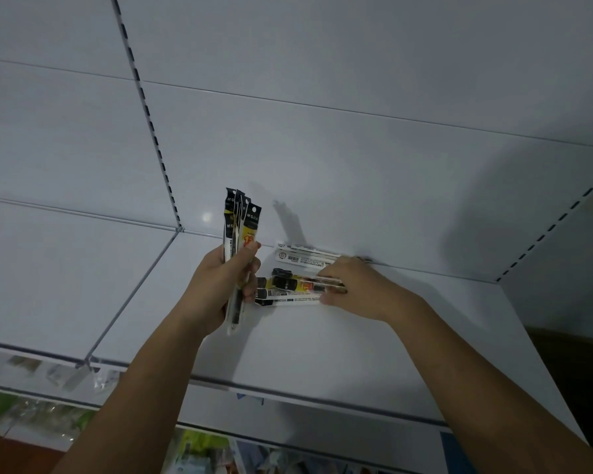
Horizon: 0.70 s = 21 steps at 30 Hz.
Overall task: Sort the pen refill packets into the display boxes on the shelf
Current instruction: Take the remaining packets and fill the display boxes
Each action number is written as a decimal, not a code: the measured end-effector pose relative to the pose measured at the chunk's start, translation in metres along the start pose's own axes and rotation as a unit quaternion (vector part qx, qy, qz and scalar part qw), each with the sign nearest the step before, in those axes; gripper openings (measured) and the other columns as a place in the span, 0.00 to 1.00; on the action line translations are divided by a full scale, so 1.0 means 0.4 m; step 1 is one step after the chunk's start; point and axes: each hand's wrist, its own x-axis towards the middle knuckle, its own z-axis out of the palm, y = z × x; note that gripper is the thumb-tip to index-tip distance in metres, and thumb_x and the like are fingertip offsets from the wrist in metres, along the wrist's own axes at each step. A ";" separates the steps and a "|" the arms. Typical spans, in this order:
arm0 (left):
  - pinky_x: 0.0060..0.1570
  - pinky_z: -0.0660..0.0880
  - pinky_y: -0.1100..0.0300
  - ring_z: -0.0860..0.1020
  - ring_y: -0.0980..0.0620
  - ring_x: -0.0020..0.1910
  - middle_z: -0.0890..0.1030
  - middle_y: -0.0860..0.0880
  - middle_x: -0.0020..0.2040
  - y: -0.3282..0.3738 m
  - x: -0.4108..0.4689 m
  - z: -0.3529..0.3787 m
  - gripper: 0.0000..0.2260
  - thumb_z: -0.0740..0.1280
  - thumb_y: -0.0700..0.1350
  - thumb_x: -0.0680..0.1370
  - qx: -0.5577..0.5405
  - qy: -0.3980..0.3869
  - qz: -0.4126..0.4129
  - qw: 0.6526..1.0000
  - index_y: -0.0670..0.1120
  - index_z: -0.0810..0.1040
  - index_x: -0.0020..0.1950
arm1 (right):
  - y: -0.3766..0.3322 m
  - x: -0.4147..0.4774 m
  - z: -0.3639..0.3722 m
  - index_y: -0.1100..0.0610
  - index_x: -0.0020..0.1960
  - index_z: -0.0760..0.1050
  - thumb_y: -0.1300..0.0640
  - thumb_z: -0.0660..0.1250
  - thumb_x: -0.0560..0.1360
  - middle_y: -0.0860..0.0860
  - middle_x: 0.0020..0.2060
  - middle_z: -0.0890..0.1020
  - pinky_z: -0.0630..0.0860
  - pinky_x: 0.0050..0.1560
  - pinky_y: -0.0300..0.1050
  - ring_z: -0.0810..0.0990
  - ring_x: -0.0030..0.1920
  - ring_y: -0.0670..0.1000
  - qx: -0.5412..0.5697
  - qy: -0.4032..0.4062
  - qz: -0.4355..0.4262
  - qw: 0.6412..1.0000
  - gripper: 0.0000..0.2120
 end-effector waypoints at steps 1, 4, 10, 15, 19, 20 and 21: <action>0.31 0.69 0.56 0.69 0.48 0.29 0.74 0.45 0.39 -0.001 0.001 0.000 0.13 0.68 0.50 0.83 0.000 0.001 -0.001 1.000 0.41 0.76 0.61 | -0.005 0.003 0.006 0.46 0.55 0.81 0.43 0.72 0.76 0.48 0.51 0.77 0.77 0.60 0.53 0.76 0.54 0.49 0.003 0.006 -0.002 1.000 0.11; 0.29 0.70 0.57 0.69 0.48 0.29 0.73 0.44 0.39 0.000 0.003 0.002 0.13 0.68 0.49 0.84 -0.002 0.005 -0.003 1.000 0.41 0.77 0.61 | -0.029 0.005 0.016 0.45 0.67 0.77 0.42 0.74 0.75 0.49 0.60 0.77 0.72 0.66 0.52 0.72 0.63 0.51 -0.003 0.020 -0.007 1.000 0.22; 0.29 0.70 0.57 0.69 0.48 0.29 0.73 0.42 0.40 0.001 0.003 0.005 0.11 0.67 0.49 0.84 -0.001 0.000 -0.003 1.000 0.42 0.76 0.59 | -0.065 0.020 0.028 0.47 0.75 0.70 0.35 0.77 0.70 0.48 0.65 0.73 0.70 0.67 0.49 0.69 0.66 0.50 -0.019 -0.005 -0.022 1.000 0.39; 0.30 0.69 0.56 0.68 0.47 0.30 0.73 0.43 0.40 -0.001 0.006 0.000 0.10 0.67 0.49 0.84 0.004 0.003 0.000 1.000 0.43 0.76 0.59 | -0.071 0.032 0.035 0.49 0.63 0.75 0.36 0.73 0.74 0.48 0.55 0.78 0.71 0.52 0.47 0.76 0.57 0.51 -0.056 -0.010 -0.046 0.997 0.24; 0.31 0.69 0.56 0.69 0.48 0.30 0.75 0.45 0.39 0.003 0.009 -0.001 0.10 0.67 0.49 0.84 0.002 0.002 0.003 1.000 0.43 0.76 0.60 | -0.073 0.024 0.042 0.54 0.60 0.74 0.42 0.68 0.81 0.50 0.54 0.81 0.74 0.50 0.48 0.79 0.53 0.53 -0.064 -0.010 -0.043 0.997 0.16; 0.31 0.69 0.56 0.69 0.48 0.30 0.75 0.46 0.39 0.005 0.009 0.001 0.10 0.67 0.49 0.84 0.001 0.002 0.003 1.000 0.43 0.76 0.59 | -0.069 0.025 0.043 0.54 0.58 0.75 0.43 0.67 0.81 0.51 0.53 0.81 0.75 0.50 0.49 0.79 0.52 0.54 -0.057 -0.006 -0.035 0.998 0.15; 0.31 0.69 0.56 0.69 0.48 0.29 0.75 0.46 0.39 0.006 0.008 0.002 0.10 0.67 0.49 0.84 0.001 0.003 0.003 1.000 0.43 0.76 0.59 | -0.064 0.026 0.043 0.54 0.56 0.75 0.43 0.67 0.81 0.51 0.52 0.81 0.76 0.50 0.50 0.80 0.51 0.54 -0.050 -0.004 -0.024 0.998 0.15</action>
